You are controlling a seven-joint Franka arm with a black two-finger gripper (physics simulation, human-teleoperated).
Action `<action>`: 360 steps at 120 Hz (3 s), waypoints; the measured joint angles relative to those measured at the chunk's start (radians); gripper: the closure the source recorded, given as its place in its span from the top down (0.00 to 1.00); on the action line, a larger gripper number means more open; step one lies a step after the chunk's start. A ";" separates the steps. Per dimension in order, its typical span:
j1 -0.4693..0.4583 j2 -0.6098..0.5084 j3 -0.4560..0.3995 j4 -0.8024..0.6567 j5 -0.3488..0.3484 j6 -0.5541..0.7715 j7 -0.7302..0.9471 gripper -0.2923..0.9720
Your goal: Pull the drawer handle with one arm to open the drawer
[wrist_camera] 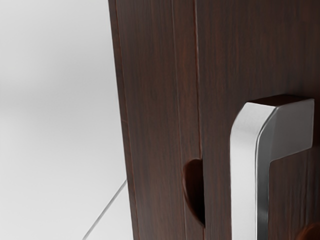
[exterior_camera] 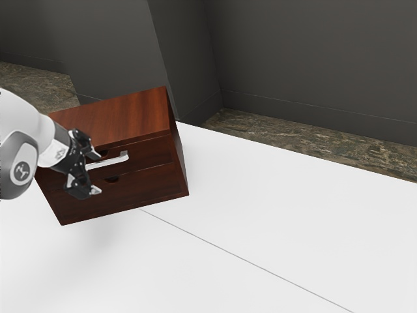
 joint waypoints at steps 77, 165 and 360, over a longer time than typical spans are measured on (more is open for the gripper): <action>-0.012 -0.104 -0.025 -0.105 -0.003 0.010 -0.008 0.57; 0.021 -0.353 -0.130 -0.321 -0.004 0.006 -0.020 0.52; -0.030 -0.133 -0.075 0.408 -0.009 -0.788 0.192 0.74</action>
